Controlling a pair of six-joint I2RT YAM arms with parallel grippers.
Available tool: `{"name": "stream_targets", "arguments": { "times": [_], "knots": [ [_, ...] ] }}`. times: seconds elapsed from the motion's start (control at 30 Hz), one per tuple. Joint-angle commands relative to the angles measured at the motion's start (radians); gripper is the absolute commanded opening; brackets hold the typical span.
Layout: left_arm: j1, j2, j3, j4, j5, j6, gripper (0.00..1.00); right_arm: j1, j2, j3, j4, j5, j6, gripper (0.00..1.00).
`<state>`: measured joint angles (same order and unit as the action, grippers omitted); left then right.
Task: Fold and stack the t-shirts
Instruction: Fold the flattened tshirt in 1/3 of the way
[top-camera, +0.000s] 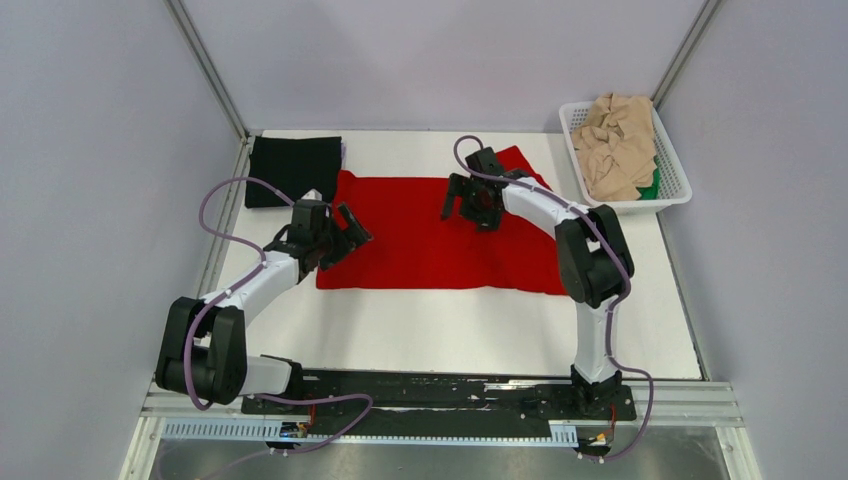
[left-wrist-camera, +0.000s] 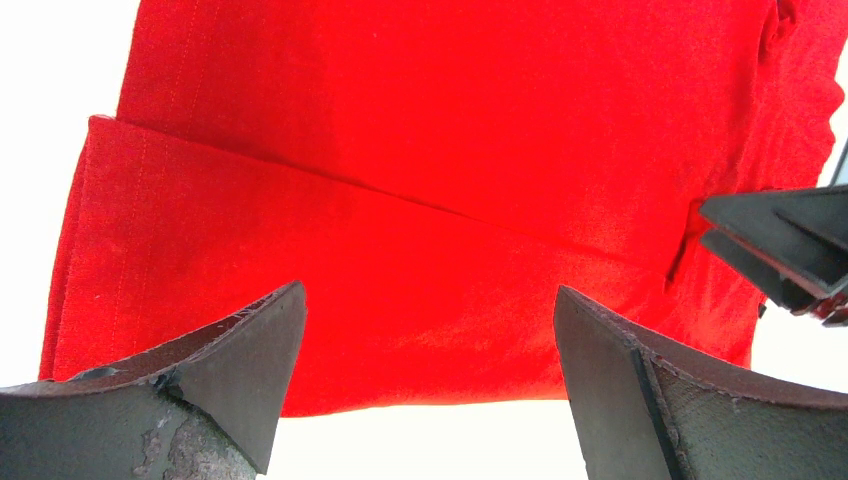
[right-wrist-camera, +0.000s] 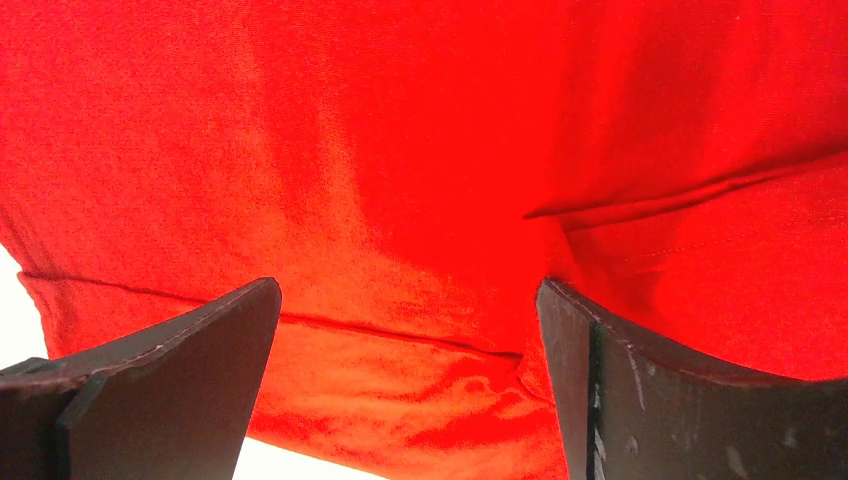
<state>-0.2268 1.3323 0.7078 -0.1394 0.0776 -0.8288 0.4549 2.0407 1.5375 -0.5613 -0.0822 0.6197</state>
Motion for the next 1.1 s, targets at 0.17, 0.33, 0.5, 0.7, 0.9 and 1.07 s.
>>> {"name": "stream_targets", "arguments": {
  "times": [0.17,0.33,0.5,0.7,0.9,1.07],
  "knots": [
    [-0.021,0.081,0.069,0.047,0.065,0.042,1.0,-0.002,-0.217,-0.138,0.005,0.185,-0.033,1.0],
    [-0.056,0.178,0.143,0.058,0.073,0.075,1.0,-0.035,-0.332,-0.334,0.009,0.204,-0.014,1.0],
    [-0.069,0.311,0.191,0.036,0.084,0.102,1.0,-0.043,-0.32,-0.425,-0.01,0.257,-0.019,1.0],
    [-0.107,0.337,0.146,-0.022,0.021,0.107,1.0,-0.044,-0.316,-0.524,-0.081,0.265,0.02,1.0],
    [-0.172,0.216,0.026,-0.112,-0.058,0.072,1.0,-0.041,-0.415,-0.694,-0.179,0.241,0.095,1.0],
    [-0.24,0.027,-0.104,-0.195,-0.099,0.009,1.0,-0.028,-0.545,-0.828,-0.213,0.152,0.111,1.0]
  ]
}}
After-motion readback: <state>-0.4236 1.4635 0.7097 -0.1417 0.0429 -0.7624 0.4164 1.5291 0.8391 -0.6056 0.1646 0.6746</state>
